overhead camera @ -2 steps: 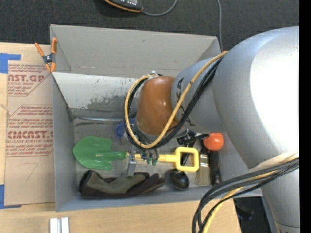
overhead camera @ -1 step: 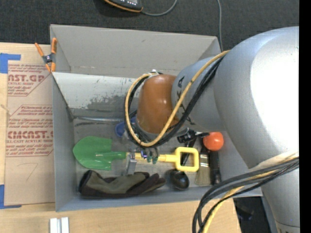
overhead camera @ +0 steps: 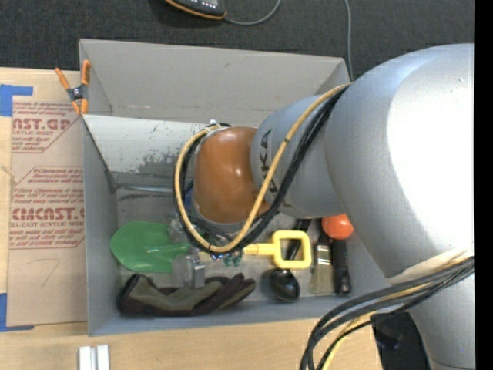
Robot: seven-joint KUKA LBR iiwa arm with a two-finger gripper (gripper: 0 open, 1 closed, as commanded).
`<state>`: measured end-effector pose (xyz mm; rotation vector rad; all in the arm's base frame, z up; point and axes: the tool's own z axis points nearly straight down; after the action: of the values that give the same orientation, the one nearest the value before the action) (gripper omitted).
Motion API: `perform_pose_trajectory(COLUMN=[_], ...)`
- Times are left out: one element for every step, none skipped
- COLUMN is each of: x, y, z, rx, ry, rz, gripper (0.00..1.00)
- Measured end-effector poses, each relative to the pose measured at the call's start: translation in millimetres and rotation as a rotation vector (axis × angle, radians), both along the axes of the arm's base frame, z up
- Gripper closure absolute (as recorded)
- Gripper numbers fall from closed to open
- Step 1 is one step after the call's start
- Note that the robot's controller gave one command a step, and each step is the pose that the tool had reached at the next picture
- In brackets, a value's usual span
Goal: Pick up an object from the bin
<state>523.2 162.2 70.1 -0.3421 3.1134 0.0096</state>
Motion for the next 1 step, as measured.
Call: perform_pose_trajectory(x=[16.9], y=[71.0], z=[0.4], rx=[-0.011], ry=[0.001], rz=[-0.081], gripper=[0.0])
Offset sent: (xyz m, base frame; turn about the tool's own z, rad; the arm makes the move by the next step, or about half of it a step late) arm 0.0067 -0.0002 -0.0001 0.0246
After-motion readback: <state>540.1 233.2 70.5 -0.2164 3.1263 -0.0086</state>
